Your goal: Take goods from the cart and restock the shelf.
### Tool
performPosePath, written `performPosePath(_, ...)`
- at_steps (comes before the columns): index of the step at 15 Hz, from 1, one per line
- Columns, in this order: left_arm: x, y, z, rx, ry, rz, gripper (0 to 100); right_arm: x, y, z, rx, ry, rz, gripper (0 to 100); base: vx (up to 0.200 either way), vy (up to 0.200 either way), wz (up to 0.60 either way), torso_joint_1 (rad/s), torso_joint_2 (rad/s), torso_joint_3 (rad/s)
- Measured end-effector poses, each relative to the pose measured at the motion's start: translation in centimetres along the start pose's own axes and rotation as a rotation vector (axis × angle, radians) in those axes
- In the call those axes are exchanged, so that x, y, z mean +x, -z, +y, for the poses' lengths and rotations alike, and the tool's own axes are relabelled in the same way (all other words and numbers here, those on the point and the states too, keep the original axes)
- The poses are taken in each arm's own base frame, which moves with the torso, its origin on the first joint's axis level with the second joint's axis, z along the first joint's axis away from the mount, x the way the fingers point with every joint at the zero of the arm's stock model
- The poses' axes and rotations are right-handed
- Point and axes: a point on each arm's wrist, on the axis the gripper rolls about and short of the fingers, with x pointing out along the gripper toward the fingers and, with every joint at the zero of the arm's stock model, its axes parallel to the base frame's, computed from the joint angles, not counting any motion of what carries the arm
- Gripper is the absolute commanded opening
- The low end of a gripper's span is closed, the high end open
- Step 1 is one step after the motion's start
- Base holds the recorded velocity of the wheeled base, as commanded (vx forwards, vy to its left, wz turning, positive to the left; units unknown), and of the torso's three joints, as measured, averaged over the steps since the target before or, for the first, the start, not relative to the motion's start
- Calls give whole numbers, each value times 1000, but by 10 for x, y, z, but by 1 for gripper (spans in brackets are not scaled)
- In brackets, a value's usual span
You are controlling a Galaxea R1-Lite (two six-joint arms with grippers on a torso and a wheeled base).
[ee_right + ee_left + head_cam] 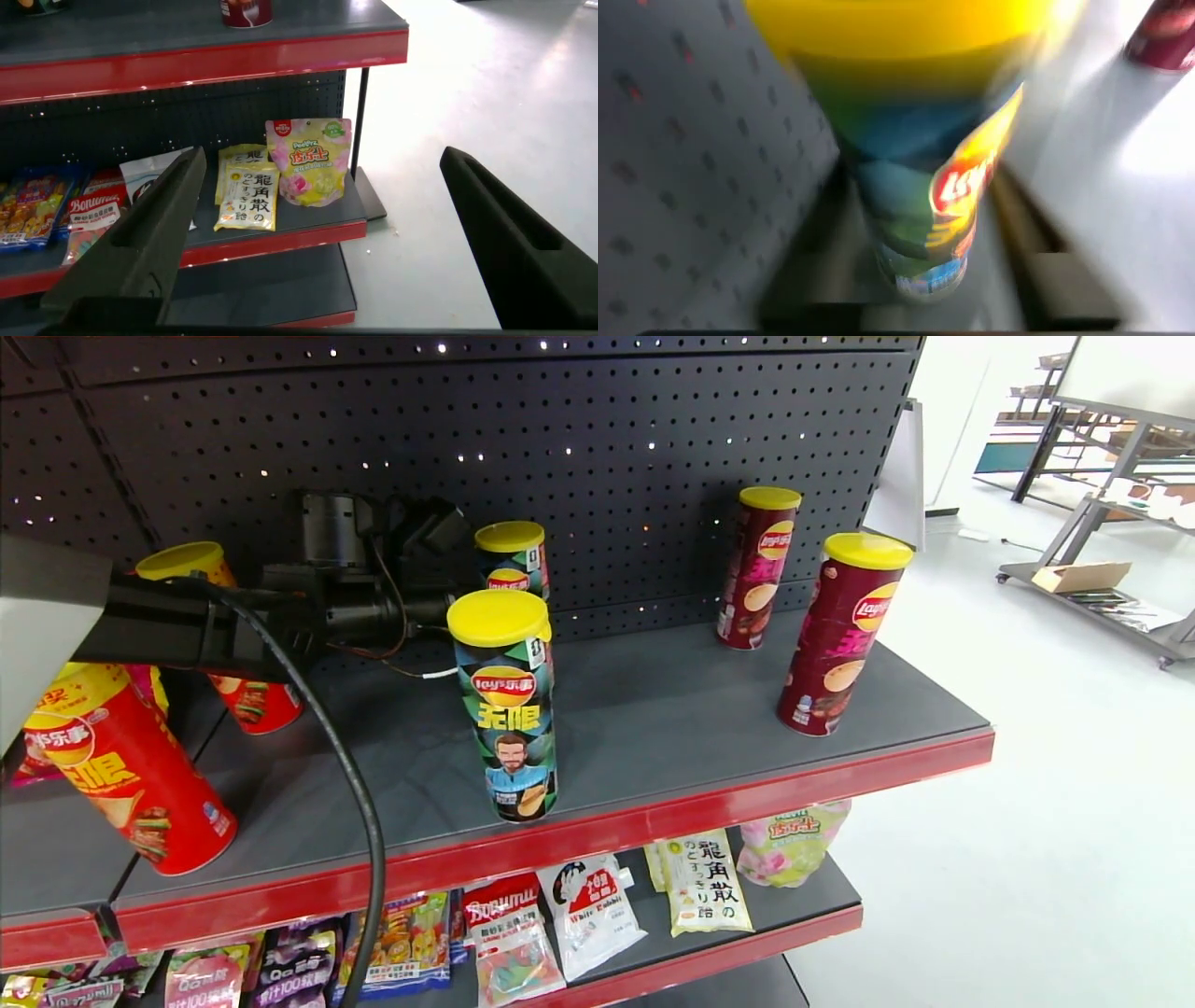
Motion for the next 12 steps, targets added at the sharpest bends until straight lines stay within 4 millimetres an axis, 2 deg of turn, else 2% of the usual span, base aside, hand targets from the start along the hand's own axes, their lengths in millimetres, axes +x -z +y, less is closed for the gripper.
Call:
performPosePath(5,-5,-1,-2,-6,-4,6,100,0,0,0,0,0,0,100,0,0,0,0,0,0)
performPosePath(7,-13,4,-5,-19,-5,26,100,0,0,0,0,0,0,100,0,0,0,0,0,0)
performPosePath(12,-57,19,-11,-67,-105,109,100,0,0,0,0,0,0,100,0,0,0,0,0,0)
